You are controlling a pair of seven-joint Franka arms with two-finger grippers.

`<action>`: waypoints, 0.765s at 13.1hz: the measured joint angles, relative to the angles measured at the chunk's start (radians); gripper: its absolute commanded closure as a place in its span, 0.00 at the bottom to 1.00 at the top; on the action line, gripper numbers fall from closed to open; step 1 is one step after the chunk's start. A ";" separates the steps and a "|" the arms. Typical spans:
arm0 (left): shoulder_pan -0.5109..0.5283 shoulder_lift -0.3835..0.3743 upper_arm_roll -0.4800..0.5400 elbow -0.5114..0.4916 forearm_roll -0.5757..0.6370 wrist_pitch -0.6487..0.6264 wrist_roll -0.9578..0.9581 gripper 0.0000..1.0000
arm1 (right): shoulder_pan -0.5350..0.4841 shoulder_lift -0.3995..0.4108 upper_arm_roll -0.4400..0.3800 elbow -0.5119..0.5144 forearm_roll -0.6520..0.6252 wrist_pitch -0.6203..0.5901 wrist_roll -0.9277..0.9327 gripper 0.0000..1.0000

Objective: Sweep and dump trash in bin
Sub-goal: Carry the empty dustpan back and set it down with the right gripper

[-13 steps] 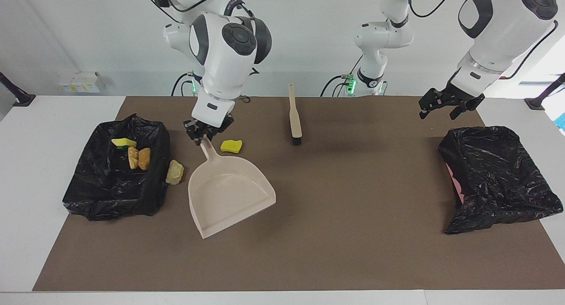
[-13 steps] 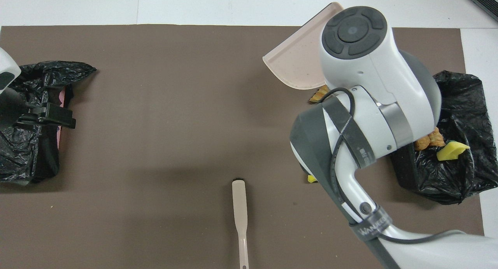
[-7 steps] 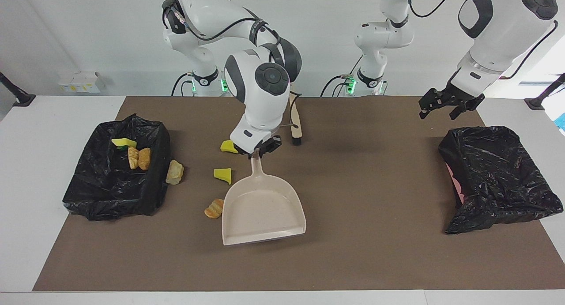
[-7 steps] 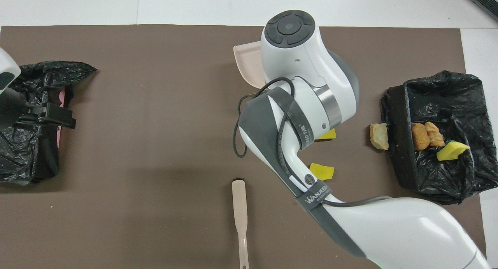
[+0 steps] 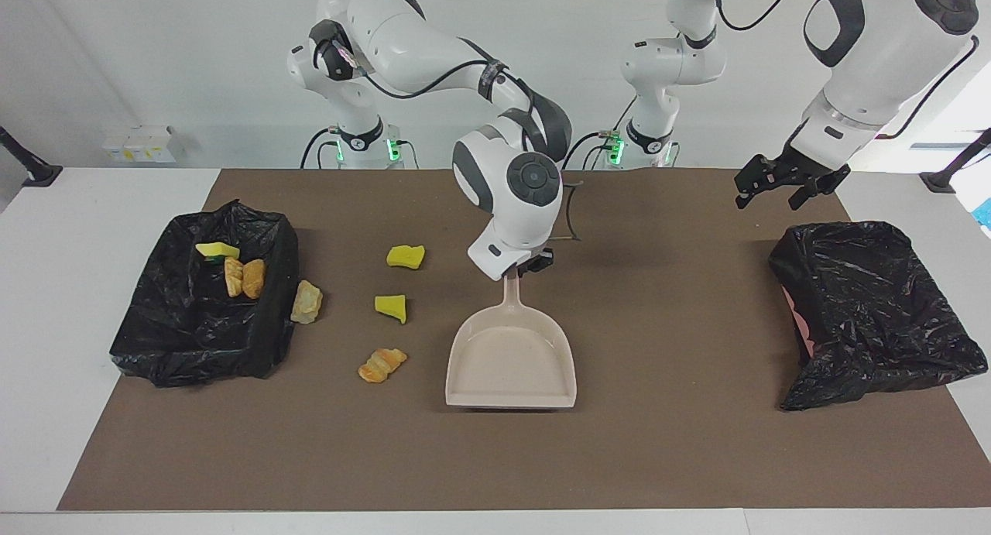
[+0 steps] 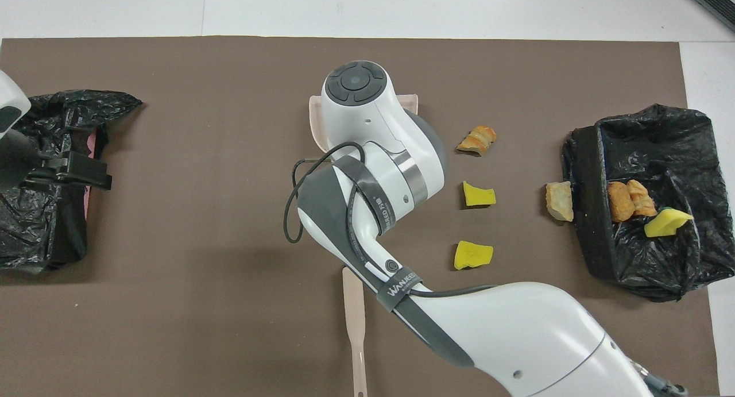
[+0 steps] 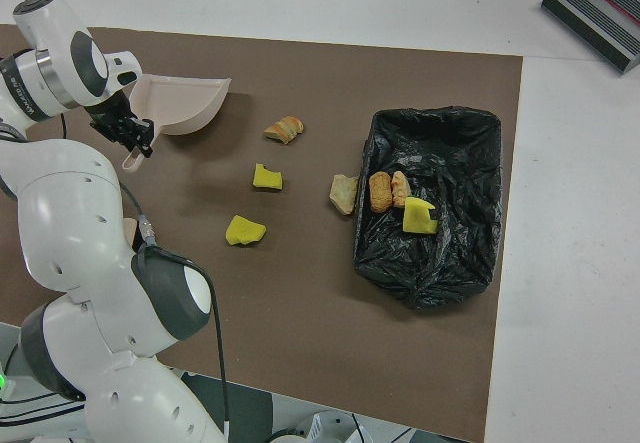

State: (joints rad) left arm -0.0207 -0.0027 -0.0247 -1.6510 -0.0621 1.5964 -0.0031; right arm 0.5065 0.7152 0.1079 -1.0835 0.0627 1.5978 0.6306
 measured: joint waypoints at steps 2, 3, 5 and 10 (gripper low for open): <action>0.000 0.000 0.000 0.000 0.000 0.000 0.000 0.00 | -0.002 0.015 0.000 0.003 0.028 0.029 0.000 1.00; 0.000 0.000 0.000 0.000 0.000 0.000 0.000 0.00 | 0.000 0.024 0.000 0.003 0.033 0.043 0.000 1.00; 0.000 0.000 -0.002 0.000 0.000 0.000 0.001 0.00 | 0.010 0.043 -0.001 0.003 0.033 0.049 0.000 1.00; -0.006 0.000 -0.023 0.000 0.000 0.024 0.001 0.00 | 0.016 0.048 -0.001 0.009 0.031 0.017 -0.049 0.58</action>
State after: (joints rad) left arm -0.0266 -0.0025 -0.0479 -1.6506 -0.0623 1.6204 -0.0019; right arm 0.5221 0.7635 0.1068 -1.0748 0.0942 1.6146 0.5813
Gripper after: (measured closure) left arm 0.000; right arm 0.683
